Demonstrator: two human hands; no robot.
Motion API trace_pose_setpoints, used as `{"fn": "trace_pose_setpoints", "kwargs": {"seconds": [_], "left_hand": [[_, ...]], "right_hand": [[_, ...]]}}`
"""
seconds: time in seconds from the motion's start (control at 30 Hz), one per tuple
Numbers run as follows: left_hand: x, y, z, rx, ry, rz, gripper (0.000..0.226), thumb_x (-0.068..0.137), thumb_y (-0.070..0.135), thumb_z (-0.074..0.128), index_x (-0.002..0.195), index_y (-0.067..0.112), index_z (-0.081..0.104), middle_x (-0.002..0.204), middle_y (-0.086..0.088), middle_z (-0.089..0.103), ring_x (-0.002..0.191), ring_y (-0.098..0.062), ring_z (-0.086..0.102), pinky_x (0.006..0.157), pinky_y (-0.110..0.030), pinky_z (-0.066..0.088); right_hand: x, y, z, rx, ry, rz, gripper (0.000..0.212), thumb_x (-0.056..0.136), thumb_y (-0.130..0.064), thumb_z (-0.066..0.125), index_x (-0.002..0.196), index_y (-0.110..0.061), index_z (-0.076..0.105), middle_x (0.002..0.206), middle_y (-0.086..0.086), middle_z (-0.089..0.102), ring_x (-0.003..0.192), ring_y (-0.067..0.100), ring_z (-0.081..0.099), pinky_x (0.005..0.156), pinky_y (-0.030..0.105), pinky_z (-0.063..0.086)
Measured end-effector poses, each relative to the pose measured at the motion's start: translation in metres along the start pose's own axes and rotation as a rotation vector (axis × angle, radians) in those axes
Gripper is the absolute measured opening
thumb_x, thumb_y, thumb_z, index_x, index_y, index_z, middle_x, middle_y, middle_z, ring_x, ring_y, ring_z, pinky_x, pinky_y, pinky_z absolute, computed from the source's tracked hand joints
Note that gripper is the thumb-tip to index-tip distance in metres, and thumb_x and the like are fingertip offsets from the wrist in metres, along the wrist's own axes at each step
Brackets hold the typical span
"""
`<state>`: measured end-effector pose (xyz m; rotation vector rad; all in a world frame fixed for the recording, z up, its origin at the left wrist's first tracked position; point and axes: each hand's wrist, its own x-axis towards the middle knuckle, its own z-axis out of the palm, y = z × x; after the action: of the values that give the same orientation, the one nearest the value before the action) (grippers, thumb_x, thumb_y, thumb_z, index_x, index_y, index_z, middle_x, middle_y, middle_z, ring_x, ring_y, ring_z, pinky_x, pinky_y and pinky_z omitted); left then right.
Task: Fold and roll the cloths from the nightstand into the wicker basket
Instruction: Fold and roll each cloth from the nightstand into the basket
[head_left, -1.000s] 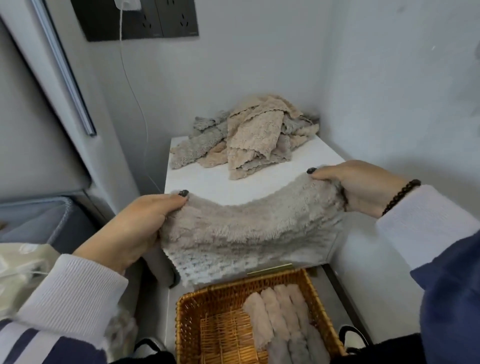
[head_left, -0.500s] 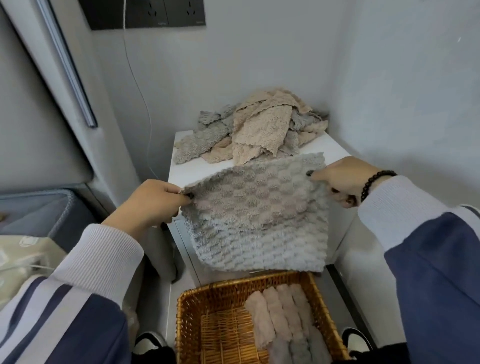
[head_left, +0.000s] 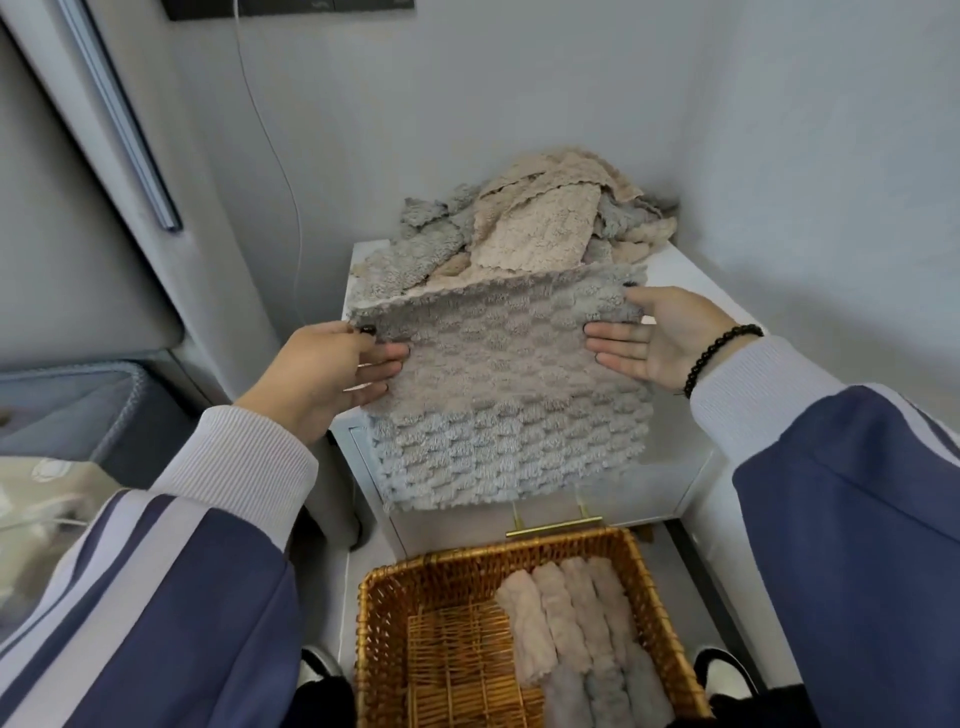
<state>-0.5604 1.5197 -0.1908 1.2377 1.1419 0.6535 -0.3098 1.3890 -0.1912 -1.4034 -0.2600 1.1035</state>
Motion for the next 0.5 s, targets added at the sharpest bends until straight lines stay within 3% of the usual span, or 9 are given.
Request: {"fn": "trace_pose_setpoints", "kwargs": {"seconds": [0.07,0.17,0.37,0.5], "left_hand": [[0.004,-0.002,0.000,-0.054,-0.001,0.007,0.016,0.101,0.009,0.042,0.098,0.011,0.057,0.097,-0.011,0.074,0.088,-0.022,0.069,0.084,-0.035,0.053],[0.012,-0.005,0.000,-0.131,0.010,0.023,0.024,0.100,0.001,0.039,0.112,0.007,0.059,0.101,-0.017,0.072,0.093,-0.025,0.071,0.080,-0.035,0.057],[0.029,-0.011,0.007,-0.266,0.001,0.082,0.029,0.096,-0.007,0.041,0.117,0.001,0.060,0.110,-0.017,0.069,0.101,-0.022,0.068,0.086,-0.026,0.056],[0.044,-0.012,0.011,-0.351,0.020,0.135,0.032,0.095,-0.008,0.041,0.121,-0.002,0.058,0.111,-0.015,0.069,0.101,-0.020,0.069,0.092,-0.028,0.054]], "right_hand": [[0.008,0.000,0.001,0.068,-0.011,-0.031,0.051,0.101,-0.028,0.043,0.147,-0.015,0.025,0.098,0.015,0.066,0.091,0.026,0.064,0.084,0.036,0.052],[0.018,-0.001,0.003,0.140,-0.046,-0.060,0.050,0.101,-0.026,0.043,0.146,-0.015,0.025,0.099,0.017,0.064,0.094,0.029,0.062,0.089,0.038,0.051],[0.040,-0.001,0.005,0.219,-0.102,-0.113,0.049,0.101,-0.022,0.043,0.145,-0.012,0.024,0.102,0.023,0.063,0.096,0.032,0.062,0.087,0.038,0.051],[0.057,-0.002,0.010,0.242,-0.123,-0.153,0.053,0.101,-0.021,0.042,0.148,-0.011,0.020,0.101,0.023,0.062,0.095,0.032,0.062,0.086,0.037,0.051]]}}
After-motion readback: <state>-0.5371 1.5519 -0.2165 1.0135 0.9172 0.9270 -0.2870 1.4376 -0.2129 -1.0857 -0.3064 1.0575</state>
